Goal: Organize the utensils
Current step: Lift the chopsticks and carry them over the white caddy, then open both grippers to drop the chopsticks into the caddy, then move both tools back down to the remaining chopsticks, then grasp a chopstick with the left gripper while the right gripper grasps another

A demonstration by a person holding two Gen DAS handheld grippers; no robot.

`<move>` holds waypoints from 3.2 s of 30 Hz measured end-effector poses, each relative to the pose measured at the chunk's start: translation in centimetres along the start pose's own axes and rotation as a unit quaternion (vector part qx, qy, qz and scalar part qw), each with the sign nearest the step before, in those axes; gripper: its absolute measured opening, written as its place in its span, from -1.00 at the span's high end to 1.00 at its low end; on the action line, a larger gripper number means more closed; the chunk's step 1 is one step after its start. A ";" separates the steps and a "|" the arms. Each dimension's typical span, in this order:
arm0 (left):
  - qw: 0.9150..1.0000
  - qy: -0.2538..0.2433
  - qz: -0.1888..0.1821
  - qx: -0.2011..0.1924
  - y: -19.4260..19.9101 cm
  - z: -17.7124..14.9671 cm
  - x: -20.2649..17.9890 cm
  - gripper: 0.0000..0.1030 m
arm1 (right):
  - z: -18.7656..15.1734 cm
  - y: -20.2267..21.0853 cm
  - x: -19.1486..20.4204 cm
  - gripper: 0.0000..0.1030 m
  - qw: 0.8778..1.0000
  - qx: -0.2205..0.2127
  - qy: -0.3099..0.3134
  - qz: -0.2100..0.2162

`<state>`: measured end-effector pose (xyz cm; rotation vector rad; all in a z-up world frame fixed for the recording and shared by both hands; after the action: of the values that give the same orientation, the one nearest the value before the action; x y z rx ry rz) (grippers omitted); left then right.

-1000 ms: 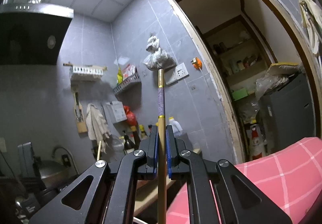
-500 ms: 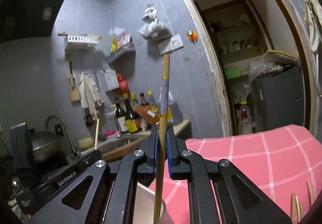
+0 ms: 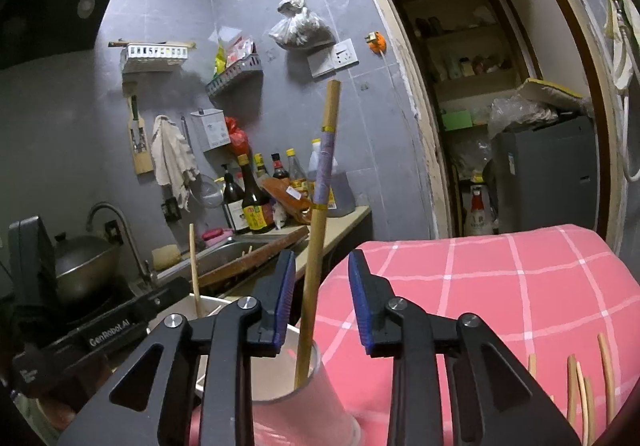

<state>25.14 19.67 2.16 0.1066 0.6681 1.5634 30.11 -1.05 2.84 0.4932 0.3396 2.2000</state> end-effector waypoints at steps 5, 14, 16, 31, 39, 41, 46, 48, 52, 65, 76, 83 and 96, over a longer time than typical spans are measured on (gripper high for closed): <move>1.000 0.001 -0.008 -0.014 1.5 0.3 -0.6 0.34 | 0.0 1.6 -0.2 0.00 1.000 -0.018 0.001 -0.009; 0.999 -0.022 -0.016 -0.044 4.5 0.2 -4.1 -0.36 | 0.2 7.8 -0.9 -0.61 0.996 -0.067 0.013 -0.049; 0.998 -0.029 -0.020 -0.055 5.2 0.0 -5.2 -0.49 | 0.1 9.6 -1.2 -0.75 0.995 -0.077 0.013 -0.064; 0.991 -0.101 -0.077 -0.033 6.0 -4.3 -13.3 -0.90 | -2.2 18.7 -5.2 -1.00 0.979 -0.078 0.037 -0.182; 0.990 -0.119 -0.076 0.017 3.7 -7.3 -16.3 -0.90 | -4.4 19.1 -7.9 -1.00 0.969 -0.051 0.053 -0.235; 0.990 -0.123 -0.068 0.025 3.0 -8.1 -16.8 -0.90 | -4.9 19.0 -8.5 -1.00 0.966 -0.050 0.056 -0.249; 0.989 -0.127 -0.052 0.048 1.2 -9.7 -17.7 -0.90 | -6.0 18.6 -9.7 -1.00 0.963 -0.043 0.042 -0.261; 0.988 -0.132 -0.050 0.059 0.6 -10.1 -17.8 -0.90 | -6.5 18.2 -10.2 -1.00 0.964 -0.033 0.036 -0.262; 0.985 -0.144 -0.049 0.083 -0.6 -10.6 -17.9 -0.90 | -6.9 17.6 -11.3 -1.00 0.965 -0.012 0.022 -0.261; 0.970 -0.175 -0.056 0.160 -4.1 -12.1 -19.1 -0.54 | -7.1 13.9 -14.4 -0.27 0.964 0.109 -0.022 -0.240; 0.951 -0.164 -0.068 0.254 -8.3 -12.3 -19.5 0.16 | -7.3 10.2 -16.9 0.41 0.954 0.209 -0.046 -0.208; 0.942 -0.159 -0.071 0.288 -10.7 -11.9 -20.1 0.42 | -7.1 7.3 -18.4 0.59 0.945 0.258 -0.049 -0.195; 0.930 -0.162 -0.073 0.320 -12.8 -12.0 -20.9 0.65 | -7.4 4.8 -19.9 0.64 0.931 0.311 -0.069 -0.175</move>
<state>33.61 -4.55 -6.92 0.7698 0.8753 1.0981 34.87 -20.13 -6.39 0.8486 0.9832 1.6700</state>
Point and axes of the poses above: each gripper's, at about its wrist camera, not at the fingertips, and y roughly against the way its jaws point, x to its left, z to its top, the point moved 1 cm from there along -y, roughly the way its jaws point, and after that the axes turned 12 degrees about x, right-handed, at the moved point
